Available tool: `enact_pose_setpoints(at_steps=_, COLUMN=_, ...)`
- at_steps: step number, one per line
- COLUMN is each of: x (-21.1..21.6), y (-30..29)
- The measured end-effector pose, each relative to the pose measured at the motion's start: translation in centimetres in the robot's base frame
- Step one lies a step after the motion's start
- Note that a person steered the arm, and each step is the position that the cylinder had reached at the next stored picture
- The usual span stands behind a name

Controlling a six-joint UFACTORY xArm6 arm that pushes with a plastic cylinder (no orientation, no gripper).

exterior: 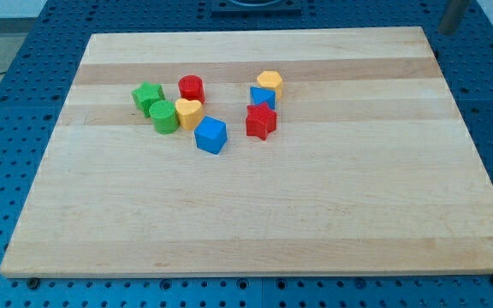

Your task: Move the yellow hexagon towards top right of the board

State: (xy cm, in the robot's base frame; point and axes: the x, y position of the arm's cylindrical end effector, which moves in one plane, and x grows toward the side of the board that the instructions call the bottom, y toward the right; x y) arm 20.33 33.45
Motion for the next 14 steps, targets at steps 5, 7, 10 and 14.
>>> enact_pose_setpoints(at_steps=5, x=14.1, y=-12.1)
enact_pose_setpoints(at_steps=7, x=18.7, y=-12.2)
enact_pose_setpoints(at_steps=10, x=28.9, y=-23.2)
enact_pose_setpoints(at_steps=14, x=19.4, y=-30.2)
